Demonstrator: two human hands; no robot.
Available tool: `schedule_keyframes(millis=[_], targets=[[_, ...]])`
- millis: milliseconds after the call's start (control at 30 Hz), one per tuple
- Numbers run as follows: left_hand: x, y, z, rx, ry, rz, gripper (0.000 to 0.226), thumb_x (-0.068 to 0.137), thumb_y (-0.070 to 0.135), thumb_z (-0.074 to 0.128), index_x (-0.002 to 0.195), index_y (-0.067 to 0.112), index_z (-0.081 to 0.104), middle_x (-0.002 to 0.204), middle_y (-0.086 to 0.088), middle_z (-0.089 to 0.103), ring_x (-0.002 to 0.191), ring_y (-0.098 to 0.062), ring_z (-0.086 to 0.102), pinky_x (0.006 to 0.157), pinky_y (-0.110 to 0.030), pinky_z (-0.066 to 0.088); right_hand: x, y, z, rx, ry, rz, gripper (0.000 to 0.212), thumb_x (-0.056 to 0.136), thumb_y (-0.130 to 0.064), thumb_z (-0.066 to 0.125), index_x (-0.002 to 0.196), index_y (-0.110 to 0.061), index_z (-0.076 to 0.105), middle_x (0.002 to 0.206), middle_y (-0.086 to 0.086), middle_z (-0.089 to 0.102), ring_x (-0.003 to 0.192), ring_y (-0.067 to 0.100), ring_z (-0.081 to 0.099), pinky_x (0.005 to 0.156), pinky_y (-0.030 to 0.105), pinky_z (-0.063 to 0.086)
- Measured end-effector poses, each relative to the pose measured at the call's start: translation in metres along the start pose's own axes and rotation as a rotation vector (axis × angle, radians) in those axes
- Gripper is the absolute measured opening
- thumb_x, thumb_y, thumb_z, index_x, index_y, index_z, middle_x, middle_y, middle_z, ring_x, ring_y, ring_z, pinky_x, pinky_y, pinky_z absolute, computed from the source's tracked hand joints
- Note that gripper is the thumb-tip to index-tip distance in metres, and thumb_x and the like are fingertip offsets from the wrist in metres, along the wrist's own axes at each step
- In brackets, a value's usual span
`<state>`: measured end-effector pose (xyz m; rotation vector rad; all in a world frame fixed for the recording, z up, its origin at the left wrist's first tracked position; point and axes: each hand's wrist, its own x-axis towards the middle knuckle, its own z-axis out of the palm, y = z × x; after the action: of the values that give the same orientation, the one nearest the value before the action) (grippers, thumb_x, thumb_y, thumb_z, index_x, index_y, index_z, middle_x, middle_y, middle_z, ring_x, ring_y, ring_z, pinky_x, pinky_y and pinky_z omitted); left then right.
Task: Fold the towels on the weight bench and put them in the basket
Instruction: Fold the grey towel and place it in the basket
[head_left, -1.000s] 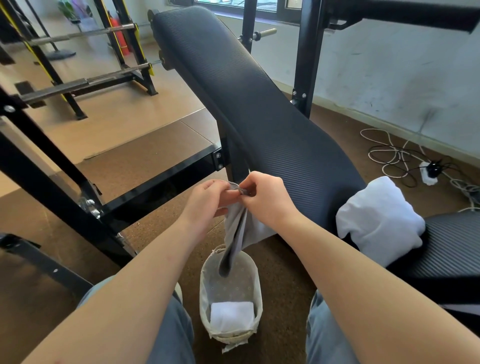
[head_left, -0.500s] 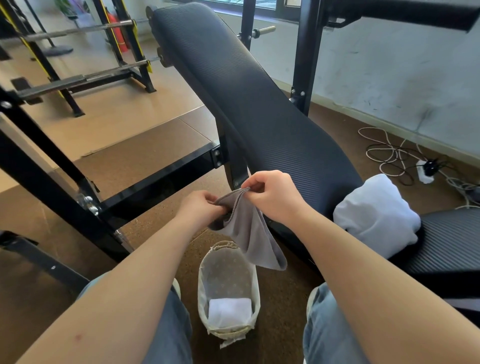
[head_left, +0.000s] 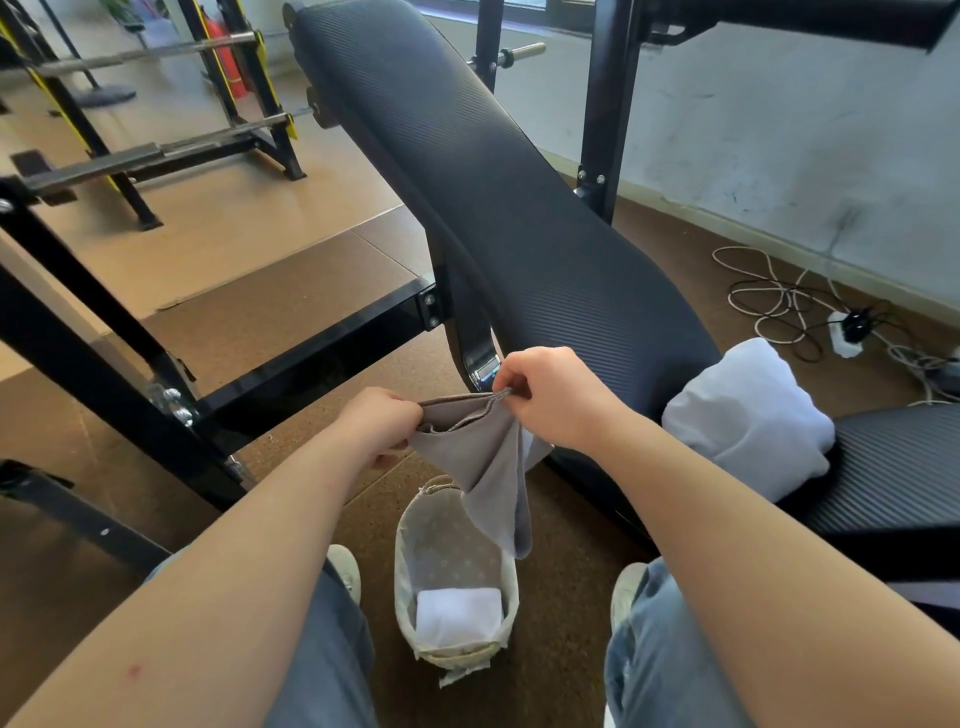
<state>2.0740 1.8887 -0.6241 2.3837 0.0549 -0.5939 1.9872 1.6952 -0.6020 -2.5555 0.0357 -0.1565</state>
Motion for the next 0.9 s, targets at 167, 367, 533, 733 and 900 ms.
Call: schedule_keyframes(millis=[167, 367, 533, 733, 900], targets=[[-0.003, 0.0, 0.002, -0.269, -0.037, -0.125, 0.019, 0.1, 0.029, 0.056, 0.11, 0.016, 0.065, 0.101, -0.007, 0.069, 0.09, -0.023, 0.067, 0.067, -0.032, 0.058, -0.004, -0.005, 0.002, 0.022, -0.035, -0.103, 0.018, 0.092, -0.007, 0.069, 0.101, -0.021, 0.075, 0.096, -0.012, 0.063, 0.083, 0.0, 0.059, 0.071, 0.01, 0.047], [0.0, 0.0, 0.006, -0.193, 0.017, -0.074, 0.011, 0.099, 0.021, 0.058, 0.104, 0.013, 0.064, 0.094, -0.011, 0.067, 0.087, -0.025, 0.067, 0.074, -0.036, 0.062, -0.007, -0.011, 0.018, 0.071, -0.137, -0.137, 0.019, 0.098, -0.011, 0.063, 0.115, -0.021, 0.065, 0.105, -0.005, 0.069, 0.091, 0.009, 0.065, 0.079, 0.025, 0.058], [-0.002, -0.004, 0.003, -0.085, 0.017, -0.006, 0.01, 0.093, 0.014, 0.069, 0.103, 0.014, 0.067, 0.094, -0.01, 0.068, 0.085, -0.022, 0.068, 0.069, -0.031, 0.061, -0.006, -0.009, 0.024, 0.049, -0.143, -0.118, 0.019, 0.099, -0.013, 0.062, 0.116, -0.021, 0.064, 0.105, -0.003, 0.07, 0.091, 0.013, 0.066, 0.082, 0.034, 0.062], [-0.003, -0.004, -0.007, -0.075, 0.093, 0.066, 0.013, 0.091, 0.006, 0.072, 0.102, 0.012, 0.077, 0.091, -0.008, 0.07, 0.081, -0.02, 0.07, 0.065, -0.029, 0.062, -0.004, -0.002, 0.021, -0.015, -0.113, -0.009, 0.022, 0.098, -0.009, 0.063, 0.117, -0.021, 0.066, 0.11, 0.001, 0.071, 0.094, 0.018, 0.067, 0.083, 0.032, 0.062], [-0.003, -0.003, -0.009, -0.029, 0.077, 0.073, 0.016, 0.095, 0.003, 0.067, 0.102, 0.011, 0.079, 0.093, -0.009, 0.072, 0.086, -0.022, 0.072, 0.076, -0.037, 0.065, -0.003, 0.005, 0.019, -0.103, -0.15, 0.078, 0.026, 0.096, -0.006, 0.061, 0.115, -0.023, 0.066, 0.111, 0.002, 0.067, 0.094, 0.02, 0.064, 0.083, 0.037, 0.061]])
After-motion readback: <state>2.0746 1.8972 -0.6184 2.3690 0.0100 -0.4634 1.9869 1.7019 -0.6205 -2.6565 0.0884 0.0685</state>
